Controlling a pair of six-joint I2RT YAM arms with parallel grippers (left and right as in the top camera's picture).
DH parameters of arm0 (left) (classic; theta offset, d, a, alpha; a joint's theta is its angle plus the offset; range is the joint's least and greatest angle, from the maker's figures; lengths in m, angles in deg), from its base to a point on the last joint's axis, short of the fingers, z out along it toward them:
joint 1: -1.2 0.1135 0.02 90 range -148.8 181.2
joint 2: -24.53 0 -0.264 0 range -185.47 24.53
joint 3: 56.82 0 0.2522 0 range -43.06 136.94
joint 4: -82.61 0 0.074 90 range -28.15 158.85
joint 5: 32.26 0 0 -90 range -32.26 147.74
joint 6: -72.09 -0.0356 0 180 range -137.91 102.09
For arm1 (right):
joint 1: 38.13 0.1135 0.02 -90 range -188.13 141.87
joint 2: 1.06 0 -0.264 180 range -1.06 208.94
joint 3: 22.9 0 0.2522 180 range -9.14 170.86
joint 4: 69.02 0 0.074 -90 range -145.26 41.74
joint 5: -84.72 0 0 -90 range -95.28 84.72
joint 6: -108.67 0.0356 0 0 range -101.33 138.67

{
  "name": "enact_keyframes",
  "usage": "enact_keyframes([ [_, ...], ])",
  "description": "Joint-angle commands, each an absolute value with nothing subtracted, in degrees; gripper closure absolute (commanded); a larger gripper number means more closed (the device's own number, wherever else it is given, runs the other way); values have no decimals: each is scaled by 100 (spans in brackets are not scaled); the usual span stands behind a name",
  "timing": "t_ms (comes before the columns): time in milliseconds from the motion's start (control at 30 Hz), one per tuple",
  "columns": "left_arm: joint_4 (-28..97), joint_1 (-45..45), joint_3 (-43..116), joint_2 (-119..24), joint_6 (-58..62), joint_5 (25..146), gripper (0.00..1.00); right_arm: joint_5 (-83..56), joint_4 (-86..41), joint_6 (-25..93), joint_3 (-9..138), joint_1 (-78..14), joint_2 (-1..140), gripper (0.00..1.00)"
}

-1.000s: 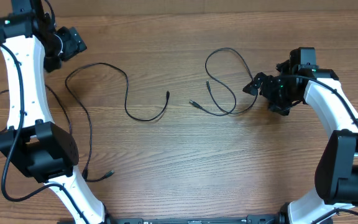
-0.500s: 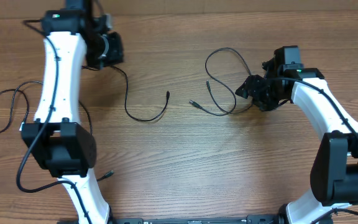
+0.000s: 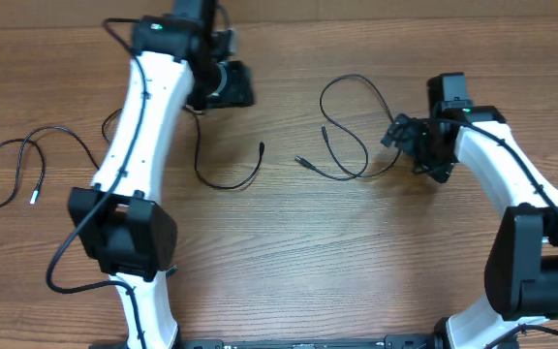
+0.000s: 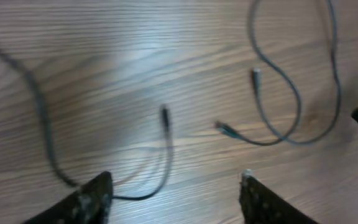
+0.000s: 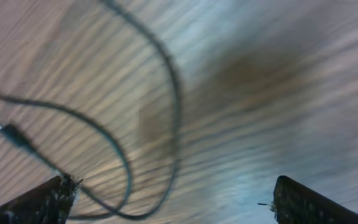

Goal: Untangle cables

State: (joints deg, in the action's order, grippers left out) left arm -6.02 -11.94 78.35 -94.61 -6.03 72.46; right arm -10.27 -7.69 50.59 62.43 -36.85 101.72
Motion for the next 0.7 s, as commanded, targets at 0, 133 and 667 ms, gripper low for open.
enact_keyframes([
  [0,-539,-1632,7804,-9596,-408,7215,33,-876,-599,5164,6282,-4059,10194,0],
  [133,-412,-2123,7804,-9920,68,7218,29,-876,-505,5166,6282,-4260,10194,0],
  [667,143,-3677,7804,-10945,3784,5707,0,-876,-570,5166,6282,-4275,10194,0],
])
